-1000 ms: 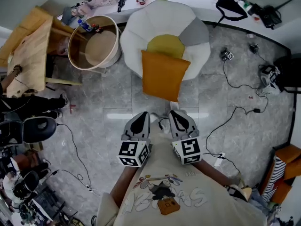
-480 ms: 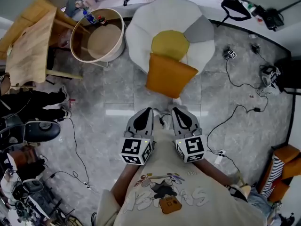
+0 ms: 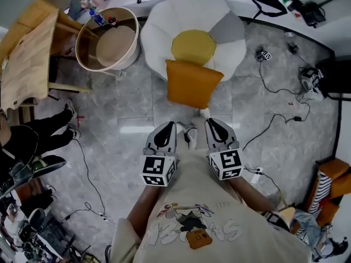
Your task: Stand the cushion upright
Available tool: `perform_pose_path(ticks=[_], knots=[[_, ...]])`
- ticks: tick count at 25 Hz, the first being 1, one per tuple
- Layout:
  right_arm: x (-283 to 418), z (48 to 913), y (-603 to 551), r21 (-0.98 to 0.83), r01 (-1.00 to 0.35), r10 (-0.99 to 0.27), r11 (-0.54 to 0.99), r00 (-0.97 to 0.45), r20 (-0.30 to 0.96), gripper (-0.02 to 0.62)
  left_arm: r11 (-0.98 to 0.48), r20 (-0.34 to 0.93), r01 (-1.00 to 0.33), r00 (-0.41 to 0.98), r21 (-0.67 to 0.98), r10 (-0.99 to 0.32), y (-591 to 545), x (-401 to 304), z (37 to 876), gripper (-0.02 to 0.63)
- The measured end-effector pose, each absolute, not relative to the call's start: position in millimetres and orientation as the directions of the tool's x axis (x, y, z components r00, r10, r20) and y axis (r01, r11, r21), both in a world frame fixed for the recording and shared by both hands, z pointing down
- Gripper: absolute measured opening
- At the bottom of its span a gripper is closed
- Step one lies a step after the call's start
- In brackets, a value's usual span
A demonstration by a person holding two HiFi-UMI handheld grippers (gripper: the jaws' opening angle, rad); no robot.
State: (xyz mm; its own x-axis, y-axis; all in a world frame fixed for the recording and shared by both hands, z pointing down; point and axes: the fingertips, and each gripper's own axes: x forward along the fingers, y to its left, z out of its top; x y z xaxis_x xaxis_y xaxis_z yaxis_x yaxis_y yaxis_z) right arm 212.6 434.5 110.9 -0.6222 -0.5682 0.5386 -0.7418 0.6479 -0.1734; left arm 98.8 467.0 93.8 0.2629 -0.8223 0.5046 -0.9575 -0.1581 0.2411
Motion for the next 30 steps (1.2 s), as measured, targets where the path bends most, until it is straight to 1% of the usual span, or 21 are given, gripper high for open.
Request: perform_pose_path(ticks=[3,7,10,13,19,24,29,30], knots=[[234,127,429,-0.157,-0.758,-0.573,0.633,-0.595,0.564,0.028,-0.169,0.510,-0.963,0.254,0.208,-0.822,463,105,106,0.006],[259,153,416,-0.132,-0.770,-0.576,0.624,-0.568,0.589,0.028,-0.169,0.526,-0.963,0.258,0.212,-0.811,448,115,128,0.006],[268,177,397,-0.154,-0.788,-0.573,0.595,-0.551,0.607,0.029,-0.161,0.547,-0.968,0.241,0.191,-0.802,425,114,148,0.008],[273,203,384,-0.201,-0.785,-0.535,0.585,-0.561,0.632,0.032,-0.147,0.575,-0.973,0.223,0.176,-0.787,404,116,170,0.008],[288,231,353,-0.210,-0.748,-0.497,0.629,-0.595,0.631,0.073,-0.133,0.626,-0.984,0.178,0.118,-0.760,367,137,198,0.009],[291,256,329,-0.247,-0.749,-0.473,0.616,-0.601,0.644,0.109,-0.127,0.662,-0.987,0.163,0.102,-0.731,344,149,220,0.046],[283,282,317,-0.275,-0.745,-0.456,0.608,-0.611,0.647,0.152,-0.130,0.705,-0.986,0.162,0.100,-0.691,334,161,250,0.127],[283,289,316,-0.277,-0.746,-0.453,0.605,-0.609,0.651,0.161,-0.131,0.715,-0.987,0.158,0.093,-0.681,332,163,256,0.158]])
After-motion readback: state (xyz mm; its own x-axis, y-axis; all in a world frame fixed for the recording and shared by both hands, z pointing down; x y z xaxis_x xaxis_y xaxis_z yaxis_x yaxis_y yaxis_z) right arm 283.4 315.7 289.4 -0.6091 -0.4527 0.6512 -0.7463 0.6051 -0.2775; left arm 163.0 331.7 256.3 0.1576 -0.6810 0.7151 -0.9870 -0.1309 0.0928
